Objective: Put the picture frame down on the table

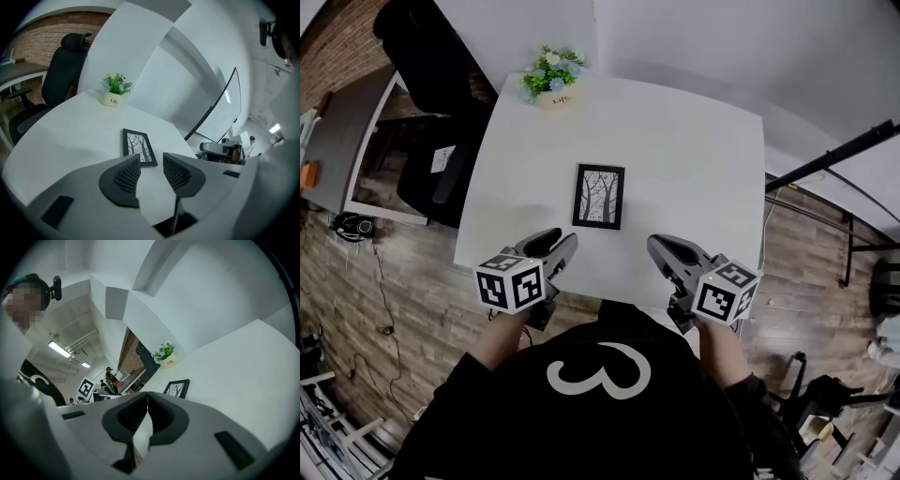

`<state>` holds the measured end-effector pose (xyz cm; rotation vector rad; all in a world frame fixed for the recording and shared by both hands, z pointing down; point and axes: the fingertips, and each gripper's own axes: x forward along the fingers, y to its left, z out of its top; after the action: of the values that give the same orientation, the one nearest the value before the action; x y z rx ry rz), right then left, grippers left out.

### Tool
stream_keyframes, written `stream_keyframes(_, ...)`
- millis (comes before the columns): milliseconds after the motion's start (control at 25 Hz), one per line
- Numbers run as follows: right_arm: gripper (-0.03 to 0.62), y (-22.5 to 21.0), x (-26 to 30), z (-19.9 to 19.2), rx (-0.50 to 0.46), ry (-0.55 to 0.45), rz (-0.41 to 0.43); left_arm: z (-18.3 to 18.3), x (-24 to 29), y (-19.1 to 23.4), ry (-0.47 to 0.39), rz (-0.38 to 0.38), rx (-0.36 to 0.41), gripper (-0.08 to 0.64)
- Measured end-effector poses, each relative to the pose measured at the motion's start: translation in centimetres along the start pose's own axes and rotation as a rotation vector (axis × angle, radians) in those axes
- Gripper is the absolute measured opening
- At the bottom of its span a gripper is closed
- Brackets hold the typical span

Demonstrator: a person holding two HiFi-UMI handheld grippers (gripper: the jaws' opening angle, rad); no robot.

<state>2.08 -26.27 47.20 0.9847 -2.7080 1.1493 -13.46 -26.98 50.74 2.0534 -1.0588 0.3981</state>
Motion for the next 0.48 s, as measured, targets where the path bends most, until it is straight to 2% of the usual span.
stream_keyframes(160, 0.023, 3.1, -1.8, 0.7, -0.079, -0.001, 0.016, 0.5, -3.7, -3.3, -0.063, -0.101, 0.012, 0.077)
stream_keyframes(320, 0.023, 6.9, -3.3, 0.2, -0.143, 0.002, 0.064, 0.4, -7.3, -7.0, -0.103, -0.209, 0.051, 0.042)
stream_keyframes(480, 0.023, 10.9, -4.4, -0.7, -0.189, -0.004, 0.127, -0.2, -10.5, -10.1, -0.136, -0.271, 0.107, 0.025)
